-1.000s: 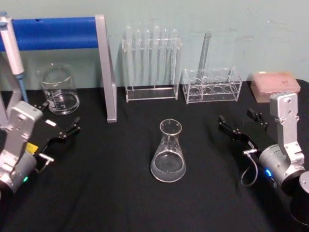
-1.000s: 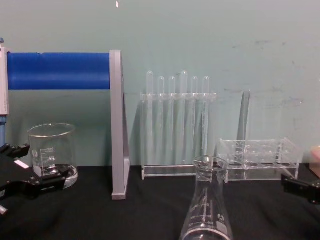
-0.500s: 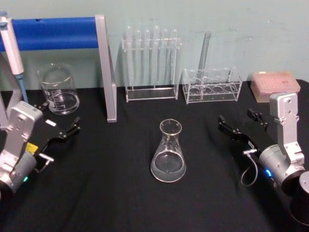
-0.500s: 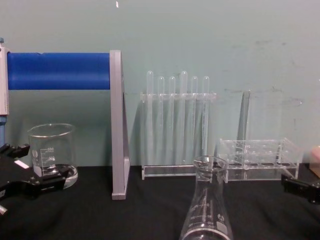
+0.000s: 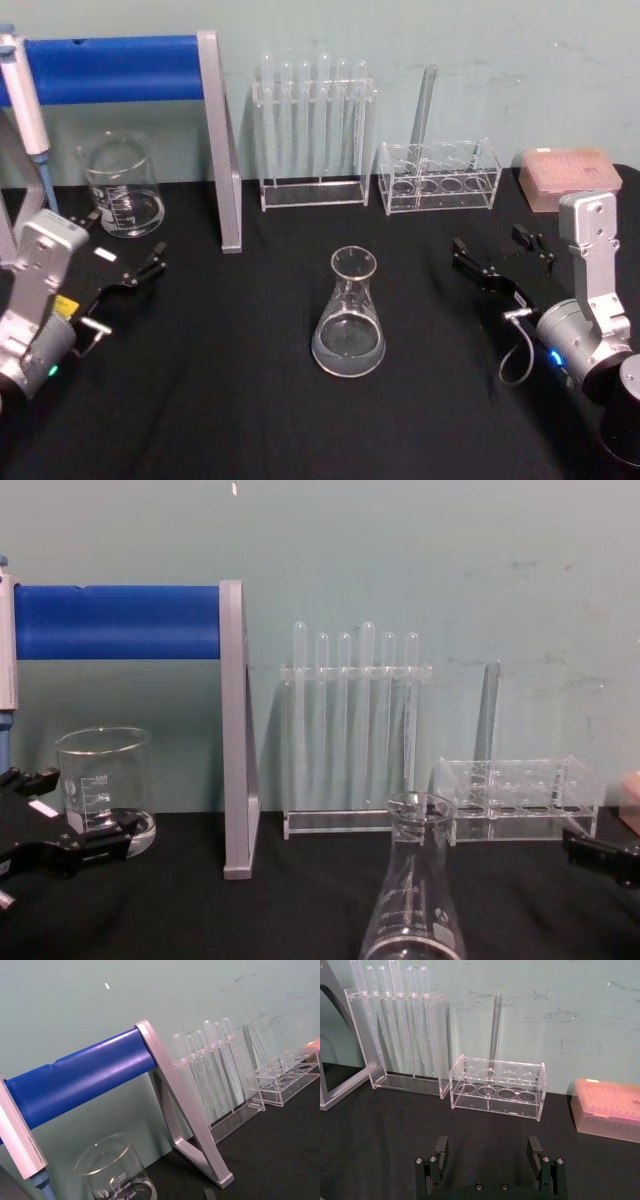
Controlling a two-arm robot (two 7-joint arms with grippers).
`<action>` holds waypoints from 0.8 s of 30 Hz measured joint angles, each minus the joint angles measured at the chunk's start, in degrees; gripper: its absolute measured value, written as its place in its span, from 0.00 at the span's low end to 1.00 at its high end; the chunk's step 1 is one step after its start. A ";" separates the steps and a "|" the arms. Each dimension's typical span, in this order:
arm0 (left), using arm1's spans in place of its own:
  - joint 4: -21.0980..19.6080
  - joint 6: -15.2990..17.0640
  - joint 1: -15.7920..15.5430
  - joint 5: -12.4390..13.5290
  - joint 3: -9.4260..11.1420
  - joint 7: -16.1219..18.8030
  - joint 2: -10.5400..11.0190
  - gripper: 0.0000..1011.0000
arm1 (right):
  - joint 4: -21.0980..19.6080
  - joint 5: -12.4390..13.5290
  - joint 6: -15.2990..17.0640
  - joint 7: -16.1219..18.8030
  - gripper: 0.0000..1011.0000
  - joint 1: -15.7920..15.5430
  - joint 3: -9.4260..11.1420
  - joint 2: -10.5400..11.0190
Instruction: Grasp the erlenmeyer flask with one hand, shake it three times, then place it back.
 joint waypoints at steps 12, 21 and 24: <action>0.00 0.00 0.00 0.00 0.00 0.00 0.00 0.99 | 0.00 0.03 0.00 0.00 0.99 0.00 0.00 0.00; 0.00 0.00 0.00 0.00 0.00 0.00 0.00 0.99 | 0.00 0.03 0.00 0.00 0.99 0.00 0.00 0.00; 0.00 0.00 0.00 0.00 0.00 0.00 0.00 0.99 | 0.00 0.03 0.00 0.00 0.99 0.00 0.00 0.00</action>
